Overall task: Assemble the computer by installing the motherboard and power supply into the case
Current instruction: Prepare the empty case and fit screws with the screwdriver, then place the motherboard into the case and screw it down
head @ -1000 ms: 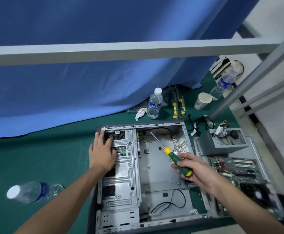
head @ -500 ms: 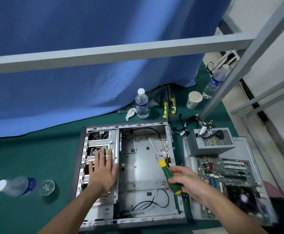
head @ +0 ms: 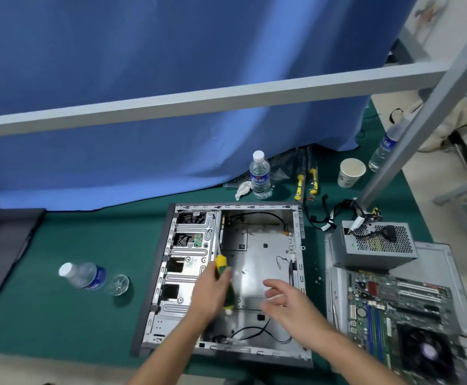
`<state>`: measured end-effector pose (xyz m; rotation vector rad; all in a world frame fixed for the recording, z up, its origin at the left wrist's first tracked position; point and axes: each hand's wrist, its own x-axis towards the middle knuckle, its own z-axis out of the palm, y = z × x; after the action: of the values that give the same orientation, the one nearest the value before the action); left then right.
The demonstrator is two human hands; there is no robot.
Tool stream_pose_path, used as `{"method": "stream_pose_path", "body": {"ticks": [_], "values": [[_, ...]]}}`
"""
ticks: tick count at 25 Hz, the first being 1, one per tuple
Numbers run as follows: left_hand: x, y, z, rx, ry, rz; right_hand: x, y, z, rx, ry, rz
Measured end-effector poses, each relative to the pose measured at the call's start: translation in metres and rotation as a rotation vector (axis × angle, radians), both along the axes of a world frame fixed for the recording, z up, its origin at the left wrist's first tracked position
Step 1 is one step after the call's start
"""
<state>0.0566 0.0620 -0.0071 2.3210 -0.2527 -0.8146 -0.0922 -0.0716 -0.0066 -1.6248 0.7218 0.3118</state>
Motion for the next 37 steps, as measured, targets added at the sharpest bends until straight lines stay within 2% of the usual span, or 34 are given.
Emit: {"method": "stream_pose_path", "body": {"ticks": [3,6,10,13,14,16,18,20,23,25,27,29,31,34,37], "values": [[0.042,0.033,0.002,0.398,-0.220,-0.126,-0.027,-0.007,-0.010,-0.258,0.047,0.066],[0.060,0.042,-0.007,0.535,-0.229,-0.190,-0.040,-0.006,-0.018,-0.369,0.042,0.097],[0.068,0.043,-0.019,0.541,-0.232,-0.255,-0.035,-0.002,-0.022,-0.444,0.055,0.110],[0.072,0.051,-0.020,0.483,-0.209,-0.216,-0.030,-0.001,-0.021,-0.459,0.079,0.087],[0.071,0.055,-0.020,0.500,-0.257,-0.222,-0.028,-0.001,-0.020,-0.456,0.077,0.078],[0.064,0.065,-0.024,0.575,-0.484,-0.302,-0.025,0.003,-0.017,-0.433,0.062,0.037],[0.048,0.069,-0.029,0.498,-0.661,-0.419,-0.027,0.004,-0.015,-0.400,0.043,-0.061],[0.025,0.068,-0.037,0.390,-0.626,-0.565,-0.034,0.000,-0.014,-0.370,0.024,-0.187],[0.003,0.063,-0.045,0.470,-0.544,-0.674,-0.052,-0.014,-0.014,-0.391,0.051,-0.274],[0.003,0.062,-0.044,0.570,-0.541,-0.697,-0.069,-0.033,-0.022,-0.545,0.168,-0.166],[0.000,0.057,-0.040,0.639,-0.530,-0.672,-0.094,-0.057,-0.033,-0.729,0.342,0.055],[-0.014,0.043,-0.035,0.671,-0.490,-0.633,-0.121,-0.080,-0.043,-0.812,0.519,0.242],[-0.043,0.021,-0.031,0.625,-0.478,-0.654,-0.147,-0.098,-0.055,-0.843,0.661,0.367],[-0.104,-0.020,-0.031,0.464,-0.472,-0.706,-0.176,-0.118,-0.073,-0.871,0.739,0.498],[-0.159,-0.051,-0.034,0.419,-0.506,-0.718,-0.189,-0.133,-0.083,-0.889,0.708,0.566]]}}
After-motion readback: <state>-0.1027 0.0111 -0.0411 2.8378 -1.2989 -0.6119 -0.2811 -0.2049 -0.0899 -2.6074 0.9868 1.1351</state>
